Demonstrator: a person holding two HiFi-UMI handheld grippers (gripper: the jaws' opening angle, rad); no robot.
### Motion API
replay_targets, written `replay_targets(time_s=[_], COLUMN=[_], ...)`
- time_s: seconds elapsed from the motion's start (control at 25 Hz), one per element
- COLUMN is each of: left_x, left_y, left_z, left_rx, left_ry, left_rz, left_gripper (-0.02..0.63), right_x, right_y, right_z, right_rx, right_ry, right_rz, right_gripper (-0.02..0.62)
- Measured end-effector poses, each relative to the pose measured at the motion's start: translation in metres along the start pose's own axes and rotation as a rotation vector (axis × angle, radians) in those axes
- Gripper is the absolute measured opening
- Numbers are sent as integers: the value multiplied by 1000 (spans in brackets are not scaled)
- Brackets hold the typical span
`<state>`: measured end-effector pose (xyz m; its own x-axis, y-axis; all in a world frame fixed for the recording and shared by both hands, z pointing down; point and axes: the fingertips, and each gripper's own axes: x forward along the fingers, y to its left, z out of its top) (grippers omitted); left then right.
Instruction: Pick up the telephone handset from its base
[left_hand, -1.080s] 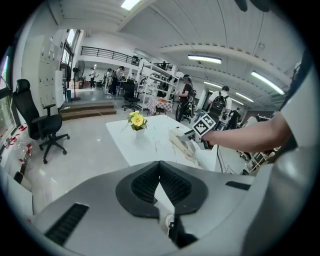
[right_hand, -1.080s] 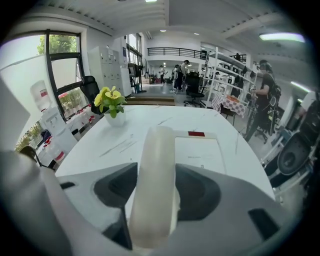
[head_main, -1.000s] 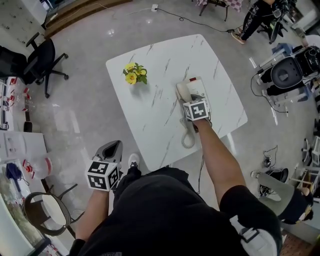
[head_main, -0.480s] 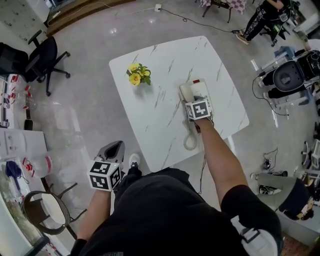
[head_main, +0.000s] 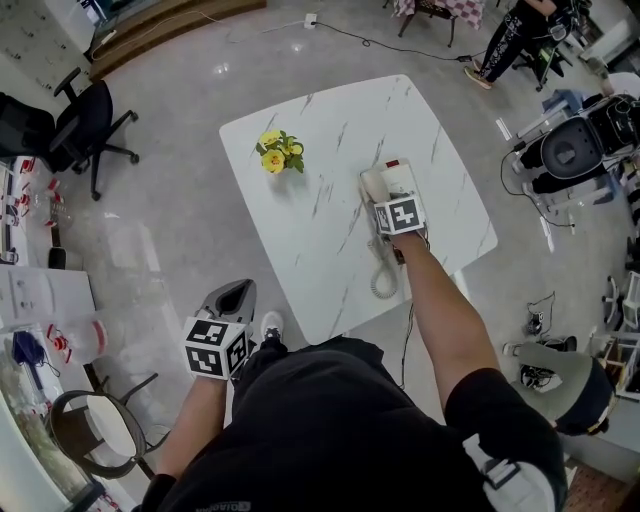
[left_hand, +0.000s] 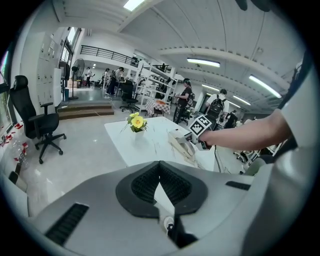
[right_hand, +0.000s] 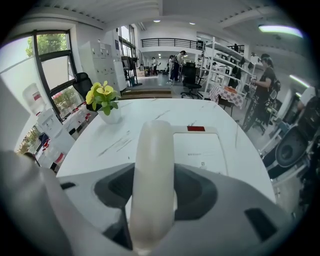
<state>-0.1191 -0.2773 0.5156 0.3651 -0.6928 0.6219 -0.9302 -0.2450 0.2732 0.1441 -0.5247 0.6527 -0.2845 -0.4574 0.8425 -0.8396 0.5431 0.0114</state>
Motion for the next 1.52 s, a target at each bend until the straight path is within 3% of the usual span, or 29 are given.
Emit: replay_targets(time_s=[0.48,1.0,1.52], left_x=[0,7,13], left_y=[2,-13,-53], left_z=[14,43,65], left_rx=[69,156,224], left_ry=[-15,-40,-72], left_rz=[-76,-170,-262], left_gripper=[2,2,2], right_x=[-56,-175,-274], right_y=[21,53,83], right_z=[8,16,0], right_rx=[58,243,310], right_ry=[-93,-370,-611], right_rz=[4,29,37], right_gripper=[218,218,219])
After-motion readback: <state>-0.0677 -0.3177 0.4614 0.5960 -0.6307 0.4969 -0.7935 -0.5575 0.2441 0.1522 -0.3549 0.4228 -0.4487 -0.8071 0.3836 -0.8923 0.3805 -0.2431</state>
